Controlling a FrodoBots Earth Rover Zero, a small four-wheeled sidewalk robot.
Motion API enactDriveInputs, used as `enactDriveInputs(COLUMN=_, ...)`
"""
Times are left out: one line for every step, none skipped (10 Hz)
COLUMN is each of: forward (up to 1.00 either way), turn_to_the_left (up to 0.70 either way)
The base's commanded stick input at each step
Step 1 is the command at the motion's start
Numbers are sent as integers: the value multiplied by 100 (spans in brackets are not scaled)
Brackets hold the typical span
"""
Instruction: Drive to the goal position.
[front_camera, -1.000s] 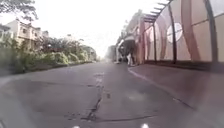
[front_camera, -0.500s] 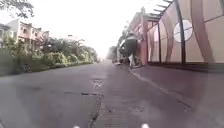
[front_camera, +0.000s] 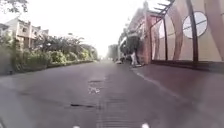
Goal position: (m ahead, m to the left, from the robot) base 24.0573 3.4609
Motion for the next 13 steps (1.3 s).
enactDriveInputs(forward=100, turn_to_the_left=0)
enactDriveInputs(forward=100, turn_to_the_left=0)
enactDriveInputs(forward=100, turn_to_the_left=0)
enactDriveInputs(forward=100, turn_to_the_left=0)
enactDriveInputs(forward=100, turn_to_the_left=0)
enactDriveInputs(forward=100, turn_to_the_left=0)
enactDriveInputs(forward=100, turn_to_the_left=0)
enactDriveInputs(forward=100, turn_to_the_left=0)
enactDriveInputs(forward=100, turn_to_the_left=0)
enactDriveInputs(forward=100, turn_to_the_left=0)
enactDriveInputs(forward=100, turn_to_the_left=0)
enactDriveInputs(forward=100, turn_to_the_left=0)
enactDriveInputs(forward=100, turn_to_the_left=0)
